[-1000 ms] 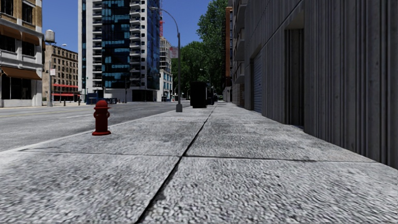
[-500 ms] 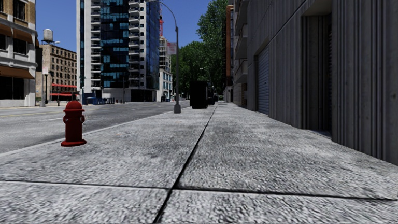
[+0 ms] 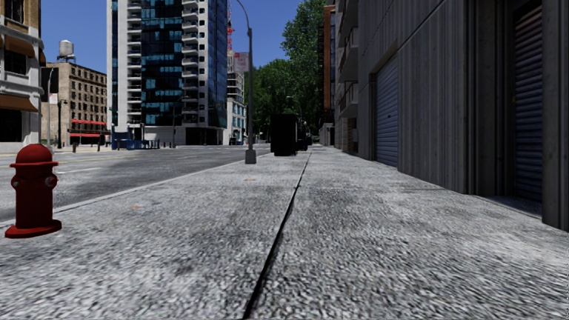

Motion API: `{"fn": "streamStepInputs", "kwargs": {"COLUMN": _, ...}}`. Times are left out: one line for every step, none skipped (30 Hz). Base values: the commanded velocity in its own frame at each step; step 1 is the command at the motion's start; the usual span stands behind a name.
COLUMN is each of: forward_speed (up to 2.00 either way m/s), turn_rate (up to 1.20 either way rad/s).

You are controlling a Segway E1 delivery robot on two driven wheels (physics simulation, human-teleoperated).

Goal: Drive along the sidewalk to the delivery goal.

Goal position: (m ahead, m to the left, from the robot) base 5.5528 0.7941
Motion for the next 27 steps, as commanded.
{"fn": "streamStepInputs", "kwargs": {"forward_speed": 2.0, "turn_rate": 0.0}}
{"fn": "streamStepInputs", "kwargs": {"forward_speed": 2.0, "turn_rate": 0.0}}
{"fn": "streamStepInputs", "kwargs": {"forward_speed": 2.0, "turn_rate": 0.0}}
{"fn": "streamStepInputs", "kwargs": {"forward_speed": 2.0, "turn_rate": 0.0}}
{"fn": "streamStepInputs", "kwargs": {"forward_speed": 2.0, "turn_rate": 0.0}}
{"fn": "streamStepInputs", "kwargs": {"forward_speed": 2.0, "turn_rate": 0.0}}
{"fn": "streamStepInputs", "kwargs": {"forward_speed": 2.0, "turn_rate": 0.0}}
{"fn": "streamStepInputs", "kwargs": {"forward_speed": 2.0, "turn_rate": 0.0}}
{"fn": "streamStepInputs", "kwargs": {"forward_speed": 2.0, "turn_rate": 0.0}}
{"fn": "streamStepInputs", "kwargs": {"forward_speed": 2.0, "turn_rate": 0.0}}
{"fn": "streamStepInputs", "kwargs": {"forward_speed": 2.0, "turn_rate": 0.0}}
{"fn": "streamStepInputs", "kwargs": {"forward_speed": 2.0, "turn_rate": 0.0}}
{"fn": "streamStepInputs", "kwargs": {"forward_speed": 2.0, "turn_rate": 0.0}}
{"fn": "streamStepInputs", "kwargs": {"forward_speed": 2.0, "turn_rate": 0.0}}
{"fn": "streamStepInputs", "kwargs": {"forward_speed": 2.0, "turn_rate": 0.0}}
{"fn": "streamStepInputs", "kwargs": {"forward_speed": 2.0, "turn_rate": 0.0}}
{"fn": "streamStepInputs", "kwargs": {"forward_speed": 2.0, "turn_rate": 0.0}}
{"fn": "streamStepInputs", "kwargs": {"forward_speed": 2.0, "turn_rate": 0.0}}
{"fn": "streamStepInputs", "kwargs": {"forward_speed": 2.0, "turn_rate": 0.0}}
{"fn": "streamStepInputs", "kwargs": {"forward_speed": 2.0, "turn_rate": 0.0}}
{"fn": "streamStepInputs", "kwargs": {"forward_speed": 2.0, "turn_rate": 0.0}}
{"fn": "streamStepInputs", "kwargs": {"forward_speed": 2.0, "turn_rate": 0.05}}
{"fn": "streamStepInputs", "kwargs": {"forward_speed": 2.0, "turn_rate": 0.05}}
{"fn": "streamStepInputs", "kwargs": {"forward_speed": 2.0, "turn_rate": 0.15}}
{"fn": "streamStepInputs", "kwargs": {"forward_speed": 2.0, "turn_rate": 0.18}}
{"fn": "streamStepInputs", "kwargs": {"forward_speed": 2.0, "turn_rate": 0.18}}
{"fn": "streamStepInputs", "kwargs": {"forward_speed": 2.0, "turn_rate": 0.2}}
